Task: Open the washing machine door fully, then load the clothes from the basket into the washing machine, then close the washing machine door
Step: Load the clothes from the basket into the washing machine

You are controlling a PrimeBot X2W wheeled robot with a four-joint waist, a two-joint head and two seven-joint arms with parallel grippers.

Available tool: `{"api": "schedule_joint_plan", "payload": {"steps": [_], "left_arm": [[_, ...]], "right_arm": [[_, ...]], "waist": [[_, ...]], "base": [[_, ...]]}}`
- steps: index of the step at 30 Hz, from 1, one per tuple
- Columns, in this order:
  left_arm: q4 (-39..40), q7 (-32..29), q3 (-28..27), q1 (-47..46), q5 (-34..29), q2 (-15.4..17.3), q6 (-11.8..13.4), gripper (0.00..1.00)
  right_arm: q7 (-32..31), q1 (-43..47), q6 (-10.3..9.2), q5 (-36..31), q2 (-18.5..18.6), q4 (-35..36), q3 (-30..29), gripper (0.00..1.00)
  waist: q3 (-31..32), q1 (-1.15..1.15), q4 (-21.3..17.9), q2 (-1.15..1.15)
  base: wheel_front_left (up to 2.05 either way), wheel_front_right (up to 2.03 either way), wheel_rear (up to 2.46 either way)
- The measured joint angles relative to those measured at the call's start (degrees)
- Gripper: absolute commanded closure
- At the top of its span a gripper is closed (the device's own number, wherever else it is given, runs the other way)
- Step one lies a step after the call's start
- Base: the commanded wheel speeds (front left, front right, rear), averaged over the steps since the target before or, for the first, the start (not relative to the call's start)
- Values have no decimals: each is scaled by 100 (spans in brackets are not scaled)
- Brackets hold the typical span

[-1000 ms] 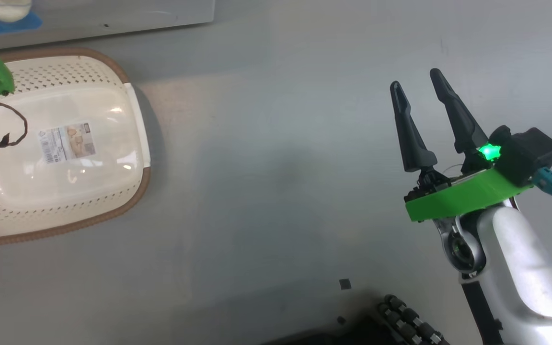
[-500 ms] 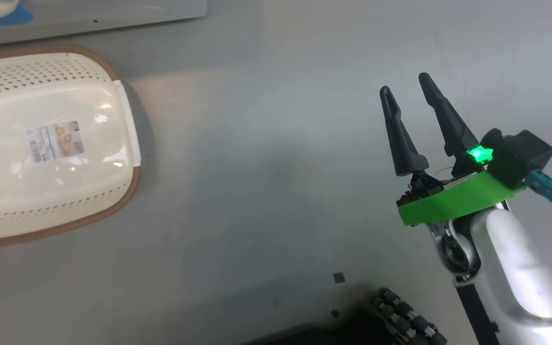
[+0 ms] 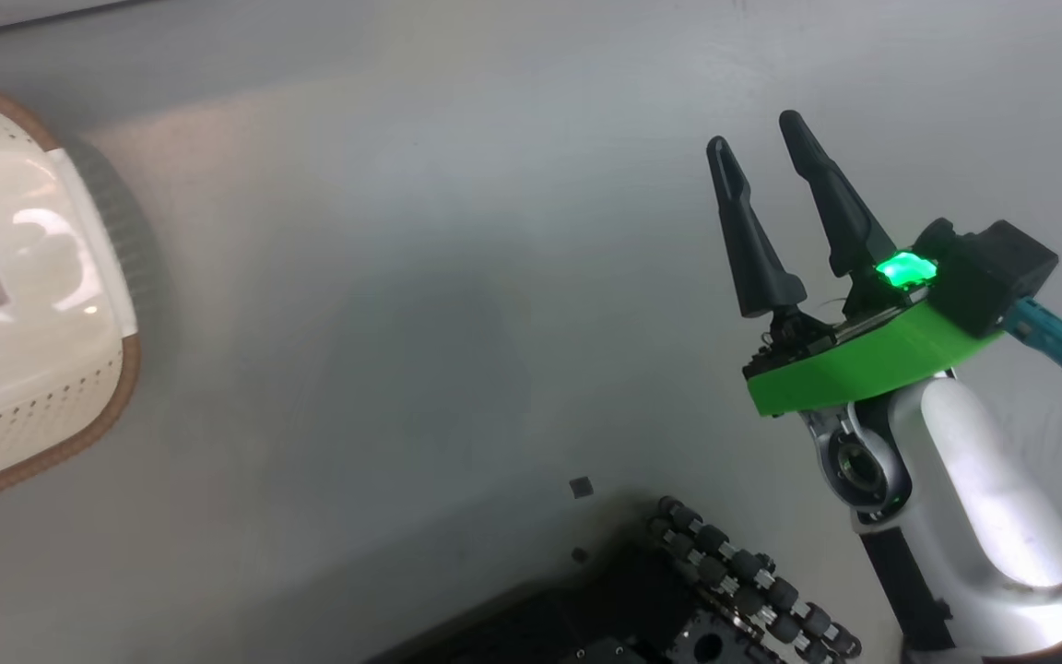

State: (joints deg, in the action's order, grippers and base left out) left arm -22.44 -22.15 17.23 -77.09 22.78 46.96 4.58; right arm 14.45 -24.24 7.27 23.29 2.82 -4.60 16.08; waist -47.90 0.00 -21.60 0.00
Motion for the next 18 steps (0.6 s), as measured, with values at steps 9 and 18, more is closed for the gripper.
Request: {"api": "schedule_joint_plan", "payload": {"steps": [9, 18], "left_arm": [[-277, 1056, -235, -612, -322, 9, 437, 100], [-587, 1328, -330, -705, -90, -341, 523, 0]], "right_arm": [[0, -4, 0, 77, -5, -19, 59, 0], [0, -81, 0, 69, -11, -24, 41, 0]], "waist": [[-334, 0, -298, 0], [-345, 1, -196, 0]], "base": [[0, 0, 0], [0, 0, 0]]}}
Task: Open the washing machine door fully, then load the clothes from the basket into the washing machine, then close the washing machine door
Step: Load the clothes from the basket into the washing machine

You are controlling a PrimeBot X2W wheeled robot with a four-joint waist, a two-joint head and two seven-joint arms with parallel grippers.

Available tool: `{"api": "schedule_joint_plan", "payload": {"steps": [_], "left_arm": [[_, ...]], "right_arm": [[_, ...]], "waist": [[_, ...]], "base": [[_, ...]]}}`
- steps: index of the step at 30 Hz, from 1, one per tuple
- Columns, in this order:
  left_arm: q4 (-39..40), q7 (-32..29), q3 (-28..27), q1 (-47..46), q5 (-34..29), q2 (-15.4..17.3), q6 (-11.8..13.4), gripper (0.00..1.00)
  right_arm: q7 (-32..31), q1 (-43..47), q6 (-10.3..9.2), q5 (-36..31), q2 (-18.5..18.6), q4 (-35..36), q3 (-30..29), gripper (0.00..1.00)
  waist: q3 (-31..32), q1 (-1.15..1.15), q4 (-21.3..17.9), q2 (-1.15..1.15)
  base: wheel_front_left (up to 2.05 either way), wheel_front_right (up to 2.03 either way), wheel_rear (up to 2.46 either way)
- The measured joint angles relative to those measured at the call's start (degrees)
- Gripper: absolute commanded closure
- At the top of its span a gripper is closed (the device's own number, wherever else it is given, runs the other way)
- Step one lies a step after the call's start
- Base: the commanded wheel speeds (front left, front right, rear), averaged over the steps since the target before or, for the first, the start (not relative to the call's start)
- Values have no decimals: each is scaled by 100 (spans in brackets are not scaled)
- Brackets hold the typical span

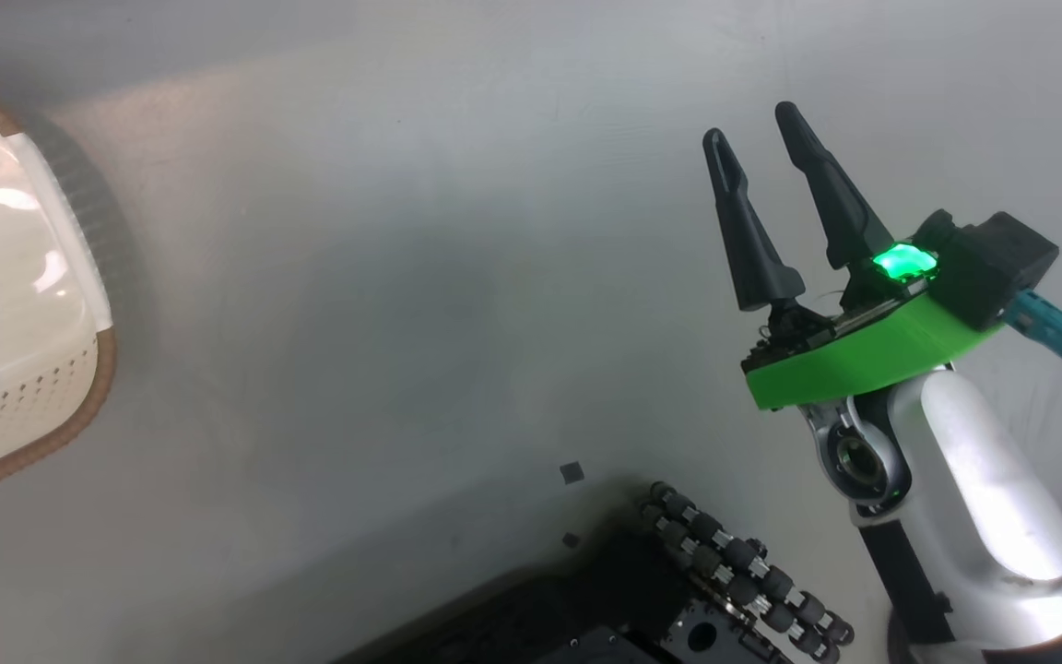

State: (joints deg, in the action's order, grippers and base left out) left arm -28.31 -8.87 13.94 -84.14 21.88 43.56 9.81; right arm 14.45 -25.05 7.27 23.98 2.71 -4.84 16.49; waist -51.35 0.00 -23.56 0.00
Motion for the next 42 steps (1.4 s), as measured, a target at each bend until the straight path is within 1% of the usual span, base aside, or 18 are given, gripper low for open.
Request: {"api": "schedule_joint_plan", "payload": {"steps": [3, 6, 13, 16, 18, 20, 26, 31, 33, 34, 36, 42], "left_arm": [[2, -92, 5, 32, 144, -138, -18, 0], [56, -133, 52, 185, 164, -191, -11, 0], [349, -165, 87, 770, 333, -368, 137, 0], [542, -63, 30, 1111, 521, -480, 209, 0], [788, 132, -4, 1585, 582, -536, 325, 0], [957, 302, -94, 1946, 683, -602, 380, 0], [1538, 929, -144, 2994, 754, -800, 409, 0], [2147, 1480, -145, 4066, 803, -1126, 433, 0], [2360, 1629, -102, 4511, 804, -1221, 436, 0], [2360, 1629, -102, 4511, 804, -1221, 436, 0], [2531, 1792, -41, 4899, 786, -1307, 444, 0], [2886, 2053, 222, 5792, 721, -1661, 450, 0]], "right_arm": [[0, 1, 0, -49, 0, 0, -32, 0], [0, 1, 0, -108, -1, 0, -85, 0], [0, 5, 0, -254, -1, 4, -216, 0], [0, 10, 0, -345, -1, 8, -265, 0], [0, 23, 0, -409, 0, 9, -345, 0], [0, 34, 0, -443, 0, 9, -398, 0], [0, 210, 0, -575, 1, 15, -538, 0], [0, 376, 0, -709, 19, 11, -662, 0], [0, 438, 0, -751, 44, 3, -692, 0], [0, 438, 0, -751, 44, 3, -692, 0], [0, 500, 0, -789, 68, -4, -737, 0], [0, 683, 0, -864, 142, -48, -847, 0]], "waist": [[13, 0, 85, 0], [42, 0, 180, 0], [180, 0, 429, 0], [275, 0, 523, 0], [388, 0, 614, 0], [474, 0, 677, 0], [768, 1, 870, 0], [1067, 1, 1059, 0], [1196, 1, 1136, 0], [1196, 1, 1136, 0], [1327, 1, 1210, 0], [1729, 1, 1421, 0]], "base": [[0, 0, 0], [0, 0, 0], [0, 0, 0], [0, 0, 0], [0, 0, 0], [0, 0, 0], [0, 0, 0], [0, 0, 0], [0, 0, 0], [0, 0, 0], [0, 0, 0], [0, 0, 0]]}}
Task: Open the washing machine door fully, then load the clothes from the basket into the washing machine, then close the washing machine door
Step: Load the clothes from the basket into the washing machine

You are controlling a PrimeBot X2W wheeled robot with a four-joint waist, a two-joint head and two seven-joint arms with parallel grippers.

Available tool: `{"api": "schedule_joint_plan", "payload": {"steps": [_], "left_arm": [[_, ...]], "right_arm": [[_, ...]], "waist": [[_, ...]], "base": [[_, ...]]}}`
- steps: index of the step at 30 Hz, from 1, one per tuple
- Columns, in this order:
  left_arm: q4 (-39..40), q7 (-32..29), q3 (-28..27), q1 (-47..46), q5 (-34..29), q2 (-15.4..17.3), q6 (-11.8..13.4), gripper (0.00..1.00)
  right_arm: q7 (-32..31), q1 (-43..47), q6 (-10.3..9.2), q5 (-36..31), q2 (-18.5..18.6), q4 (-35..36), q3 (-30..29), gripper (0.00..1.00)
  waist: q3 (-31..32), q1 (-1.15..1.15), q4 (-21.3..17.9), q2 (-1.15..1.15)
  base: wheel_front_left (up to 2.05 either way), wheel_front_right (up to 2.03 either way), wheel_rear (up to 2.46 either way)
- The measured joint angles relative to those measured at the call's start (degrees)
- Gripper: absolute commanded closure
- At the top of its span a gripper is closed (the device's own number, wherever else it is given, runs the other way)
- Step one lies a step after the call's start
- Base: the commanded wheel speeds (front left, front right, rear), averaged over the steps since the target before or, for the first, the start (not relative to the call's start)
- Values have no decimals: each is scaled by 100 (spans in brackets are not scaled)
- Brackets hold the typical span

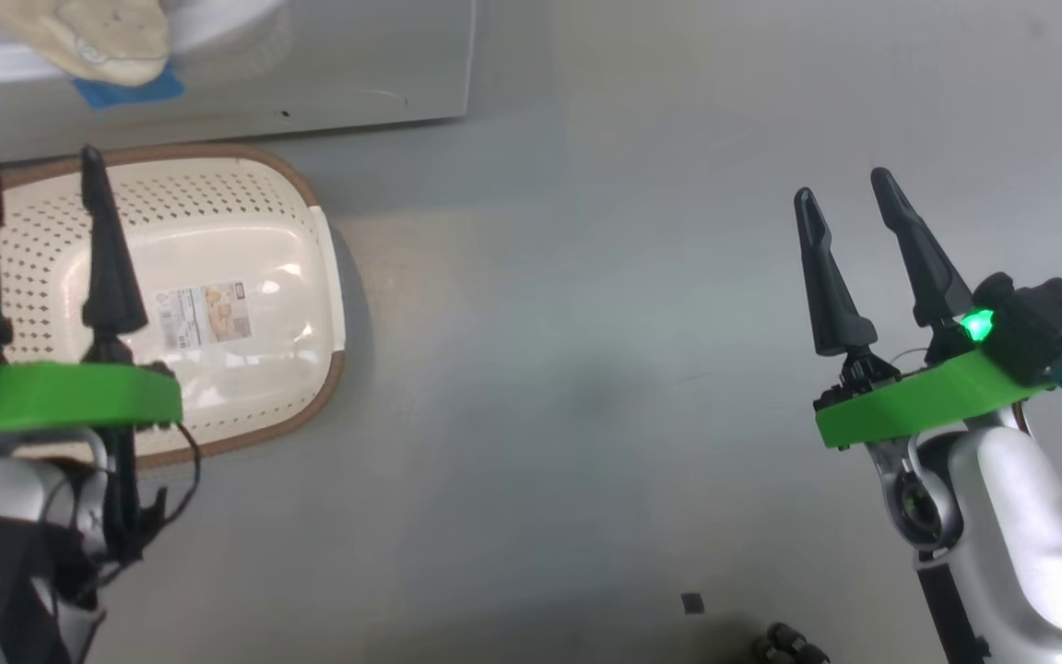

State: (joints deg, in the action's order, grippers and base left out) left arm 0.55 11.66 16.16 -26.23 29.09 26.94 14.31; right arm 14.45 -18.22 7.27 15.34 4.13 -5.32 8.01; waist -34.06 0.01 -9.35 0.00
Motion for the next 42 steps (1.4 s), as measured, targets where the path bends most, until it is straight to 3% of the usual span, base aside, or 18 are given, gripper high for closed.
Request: {"api": "schedule_joint_plan", "payload": {"steps": [17, 42], "left_arm": [[-163, 221, 624, 1148, -126, -703, 0, 0], [-604, 252, 708, 1475, -119, -922, 0, 0]], "right_arm": [[-88, 681, 0, -186, 81, -165, -101, 0], [-342, 1101, 0, -281, 74, 102, -148, 0]], "waist": [[1124, 0, 382, 0], [1683, -1, 557, 0]], "base": [[0, 0, 0], [0, 0, 0]]}}
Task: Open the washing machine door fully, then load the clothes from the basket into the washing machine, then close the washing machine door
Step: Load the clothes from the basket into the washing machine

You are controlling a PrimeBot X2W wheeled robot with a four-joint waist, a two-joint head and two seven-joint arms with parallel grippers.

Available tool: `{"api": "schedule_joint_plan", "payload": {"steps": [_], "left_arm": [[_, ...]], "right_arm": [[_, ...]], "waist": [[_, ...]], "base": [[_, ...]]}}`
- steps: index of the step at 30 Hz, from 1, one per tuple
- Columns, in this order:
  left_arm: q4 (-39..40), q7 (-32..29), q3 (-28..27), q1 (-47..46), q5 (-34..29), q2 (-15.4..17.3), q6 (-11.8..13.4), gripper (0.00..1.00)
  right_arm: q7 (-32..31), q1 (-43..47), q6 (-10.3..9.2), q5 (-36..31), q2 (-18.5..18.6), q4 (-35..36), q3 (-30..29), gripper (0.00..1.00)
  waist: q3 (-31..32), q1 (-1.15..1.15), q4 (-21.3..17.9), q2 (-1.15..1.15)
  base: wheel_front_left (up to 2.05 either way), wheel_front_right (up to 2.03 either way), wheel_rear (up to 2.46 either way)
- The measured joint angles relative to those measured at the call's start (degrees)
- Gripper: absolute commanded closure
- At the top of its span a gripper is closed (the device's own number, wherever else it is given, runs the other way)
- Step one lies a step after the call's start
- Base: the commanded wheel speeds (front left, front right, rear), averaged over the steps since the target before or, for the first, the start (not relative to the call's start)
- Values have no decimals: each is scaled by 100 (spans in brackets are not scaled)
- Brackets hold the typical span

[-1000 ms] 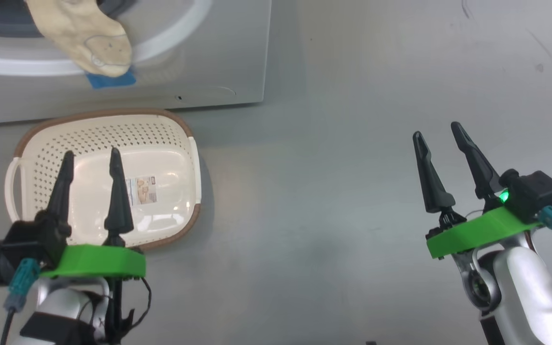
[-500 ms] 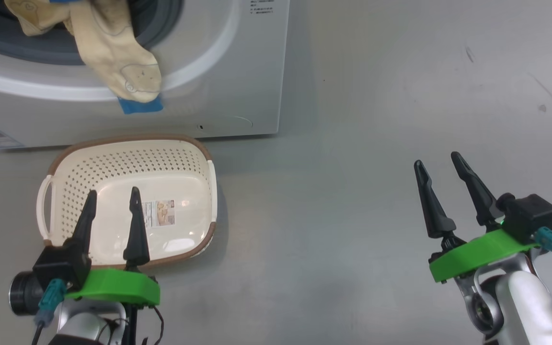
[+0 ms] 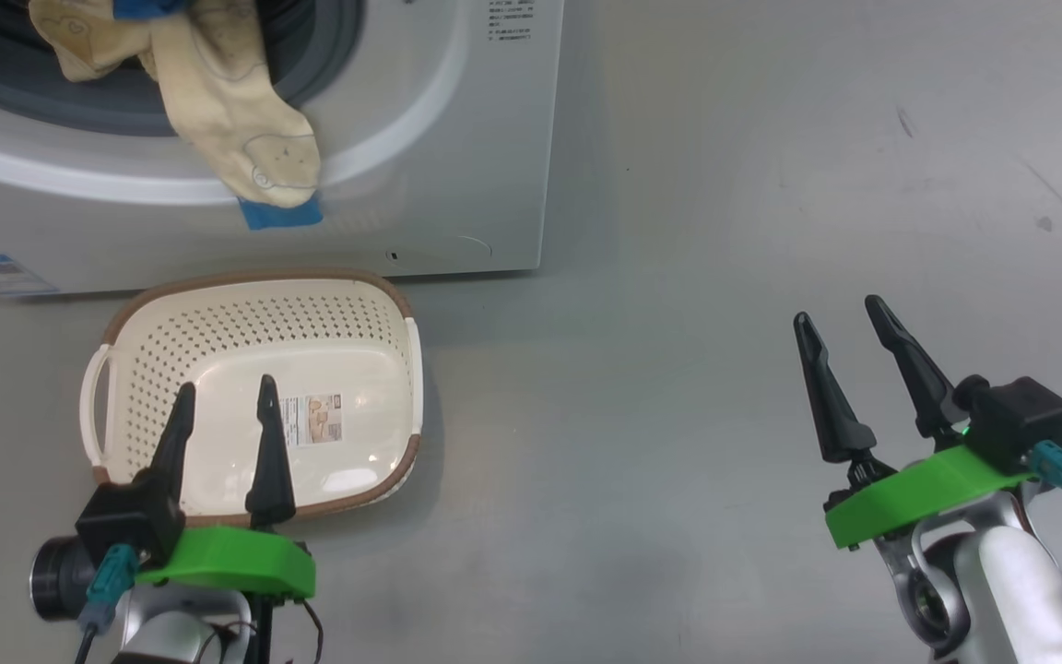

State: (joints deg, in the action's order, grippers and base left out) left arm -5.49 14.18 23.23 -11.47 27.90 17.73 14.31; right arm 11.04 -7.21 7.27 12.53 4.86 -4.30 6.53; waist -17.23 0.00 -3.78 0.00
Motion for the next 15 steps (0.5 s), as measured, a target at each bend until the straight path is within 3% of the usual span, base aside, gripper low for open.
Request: {"api": "schedule_joint_plan", "payload": {"steps": [15], "left_arm": [[-105, -9, -74, -253, 19, 5, -1, 0]], "right_arm": [[-4, -6, 0, 0, -13, 48, 11, 0]], "waist": [[-188, -1, 0, 0]], "base": [[0, 0, 0]]}}
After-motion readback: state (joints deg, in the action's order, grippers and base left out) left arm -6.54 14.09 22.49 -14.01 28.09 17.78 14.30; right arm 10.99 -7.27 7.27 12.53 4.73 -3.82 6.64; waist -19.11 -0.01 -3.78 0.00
